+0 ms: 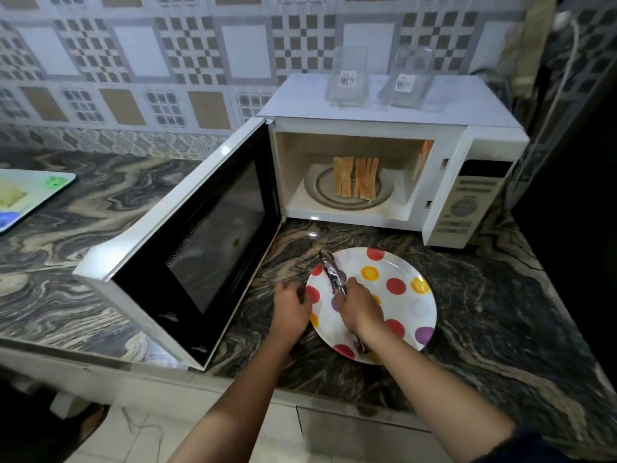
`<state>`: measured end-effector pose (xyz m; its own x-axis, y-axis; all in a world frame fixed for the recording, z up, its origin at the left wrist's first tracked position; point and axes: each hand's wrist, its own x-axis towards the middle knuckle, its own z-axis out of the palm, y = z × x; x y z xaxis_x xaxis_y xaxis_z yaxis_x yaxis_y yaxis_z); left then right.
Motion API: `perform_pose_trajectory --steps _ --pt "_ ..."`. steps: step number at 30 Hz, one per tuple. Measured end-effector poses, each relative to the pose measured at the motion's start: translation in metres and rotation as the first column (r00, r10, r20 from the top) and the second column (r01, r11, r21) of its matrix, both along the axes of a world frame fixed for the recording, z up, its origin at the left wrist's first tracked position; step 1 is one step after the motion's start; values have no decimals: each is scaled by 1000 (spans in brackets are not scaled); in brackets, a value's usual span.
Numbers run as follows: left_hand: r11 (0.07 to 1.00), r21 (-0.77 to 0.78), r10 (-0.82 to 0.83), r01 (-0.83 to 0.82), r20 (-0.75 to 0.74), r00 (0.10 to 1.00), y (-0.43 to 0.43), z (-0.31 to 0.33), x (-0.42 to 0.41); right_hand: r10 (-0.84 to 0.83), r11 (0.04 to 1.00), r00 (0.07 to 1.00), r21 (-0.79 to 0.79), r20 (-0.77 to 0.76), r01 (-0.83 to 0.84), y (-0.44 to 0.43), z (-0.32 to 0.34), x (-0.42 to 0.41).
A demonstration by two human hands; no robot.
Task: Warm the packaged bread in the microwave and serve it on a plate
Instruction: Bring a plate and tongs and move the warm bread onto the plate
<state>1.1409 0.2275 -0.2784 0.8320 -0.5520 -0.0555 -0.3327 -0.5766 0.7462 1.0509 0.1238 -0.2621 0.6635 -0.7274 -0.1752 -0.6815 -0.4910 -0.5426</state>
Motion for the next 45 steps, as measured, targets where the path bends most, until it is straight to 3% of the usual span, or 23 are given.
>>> perform_pose_trajectory --steps 4,7,10,14,19,24,29,36,41,45 --pt "983 -127 114 -133 -141 983 -22 28 13 79 996 989 -55 127 -73 -7 21 -9" --pt "937 -318 8 -147 -400 917 -41 64 15 177 980 961 -125 212 -153 -18 43 -15" --pt "855 -481 -108 -192 -528 842 -54 96 12 249 953 946 -227 205 -202 -30 64 -23" --pt "819 -545 -185 -181 -550 815 -70 118 8 260 951 921 -244 290 -191 -44 81 -34" --pt "792 -591 -275 -155 -571 774 -86 130 1 164 984 890 -131 426 -119 -53 92 -41" --pt "716 -678 -393 -165 -588 707 -95 138 -8 53 998 876 14 480 -68 -60 106 -46" --pt "673 -724 -447 -154 -563 695 -102 140 -14 7 998 854 54 521 -41 -69 107 -55" --pt "632 -712 -359 -306 -619 699 -102 137 -10 -3 995 889 94 458 -45 -89 94 -76" --pt "607 -691 -343 -392 -673 655 -98 131 -4 101 982 952 121 290 -141 -95 85 -84" --pt "637 -690 -375 -343 -667 644 -99 130 -9 133 947 924 229 360 -226 -77 97 -73"
